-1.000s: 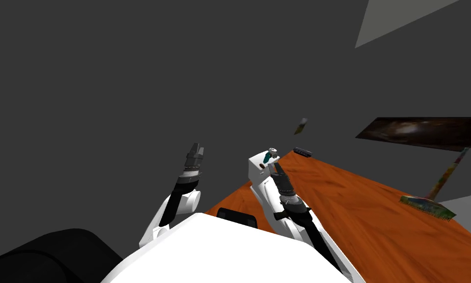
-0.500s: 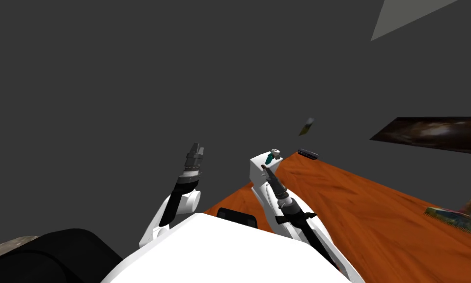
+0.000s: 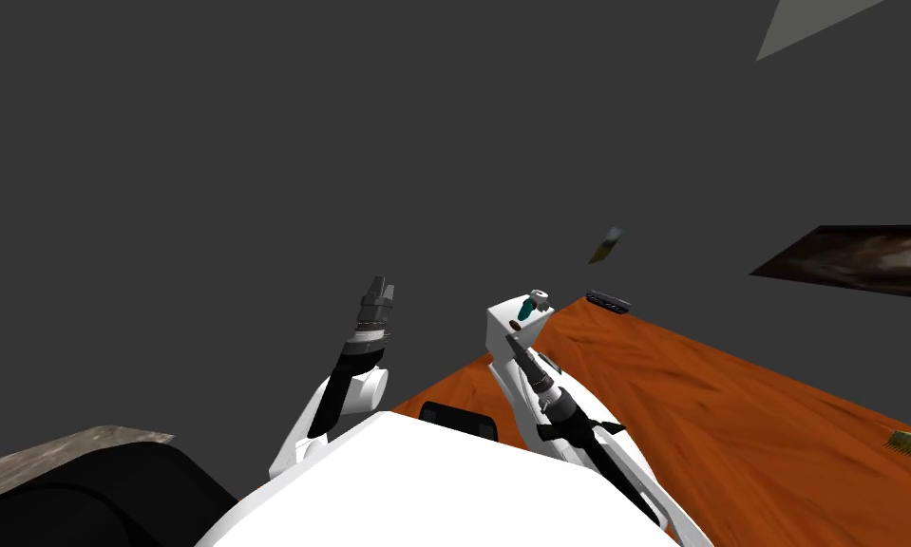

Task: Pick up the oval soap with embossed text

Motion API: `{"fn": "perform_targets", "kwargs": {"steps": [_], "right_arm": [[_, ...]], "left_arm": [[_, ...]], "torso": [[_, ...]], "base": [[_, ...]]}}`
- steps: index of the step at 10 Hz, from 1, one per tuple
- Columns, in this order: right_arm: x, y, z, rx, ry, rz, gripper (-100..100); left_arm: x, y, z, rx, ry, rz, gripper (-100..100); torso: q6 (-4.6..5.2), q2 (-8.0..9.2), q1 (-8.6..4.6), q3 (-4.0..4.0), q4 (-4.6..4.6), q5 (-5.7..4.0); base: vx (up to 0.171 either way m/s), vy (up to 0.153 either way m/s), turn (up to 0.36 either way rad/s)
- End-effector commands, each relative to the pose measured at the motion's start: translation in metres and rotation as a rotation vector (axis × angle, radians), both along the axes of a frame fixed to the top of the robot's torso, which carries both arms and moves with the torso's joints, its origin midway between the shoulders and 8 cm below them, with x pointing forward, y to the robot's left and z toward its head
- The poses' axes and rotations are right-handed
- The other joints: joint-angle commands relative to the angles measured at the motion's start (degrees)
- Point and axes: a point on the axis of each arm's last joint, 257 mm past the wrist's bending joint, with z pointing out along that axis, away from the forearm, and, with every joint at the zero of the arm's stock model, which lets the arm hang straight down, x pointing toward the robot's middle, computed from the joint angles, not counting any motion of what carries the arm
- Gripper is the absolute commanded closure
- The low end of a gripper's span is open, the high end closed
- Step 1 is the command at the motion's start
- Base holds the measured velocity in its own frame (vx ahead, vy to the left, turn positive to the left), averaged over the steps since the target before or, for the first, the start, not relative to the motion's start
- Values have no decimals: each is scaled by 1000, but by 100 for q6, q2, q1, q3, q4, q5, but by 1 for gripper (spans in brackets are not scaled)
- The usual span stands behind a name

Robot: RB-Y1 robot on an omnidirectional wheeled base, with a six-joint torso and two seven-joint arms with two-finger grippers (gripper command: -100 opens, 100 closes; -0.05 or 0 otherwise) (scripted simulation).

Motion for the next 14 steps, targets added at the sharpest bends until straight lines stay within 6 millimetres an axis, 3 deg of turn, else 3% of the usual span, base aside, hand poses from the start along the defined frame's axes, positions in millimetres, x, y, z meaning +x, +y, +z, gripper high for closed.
{"fn": "perform_targets", "kwargs": {"steps": [1, 2, 3, 4, 7, 8, 11, 14], "right_arm": [[-3, 1, -28, -67, 49, 26, -100], [-3, -1, -29, -76, 51, 30, -100], [-6, -3, -54, -132, 93, 50, -100], [-7, -5, -56, -142, 96, 52, -100], [-16, -20, -103, -266, 177, 90, -100], [-17, -26, -108, -281, 188, 87, -100], [-28, -54, -151, -416, 267, 116, -100], [-35, -83, -179, -501, 324, 114, -100]], "left_arm": [[0, 0, 0, 0, 0, 0, 0], [0, 0, 0, 0, 0, 0, 0], [0, 0, 0, 0, 0, 0, 0], [0, 0, 0, 0, 0, 0, 0], [0, 0, 0, 0, 0, 0, 0], [0, 0, 0, 0, 0, 0, 0], [0, 0, 0, 0, 0, 0, 0], [0, 0, 0, 0, 0, 0, 0]], "torso": [[0, 0, 0, 0, 0, 0], [-2, 0, 1, 0, 0, 0], [1, 0, 1, 0, 0, 1], [-2, 0, 3, 0, 0, 1], [0, 1, 4, 0, 0, 1], [-3, 0, 5, 0, 0, 1], [2, 1, 7, 1, 0, 2], [-1, 3, 10, 2, 1, 3]], "base": [[-1, 2, 134], [-1, 0, 63], [-1, 6, 136], [-2, 3, 75], [-5, 11, 127], [-4, 8, 84], [-5, 20, 124], [-8, 21, 127]]}}
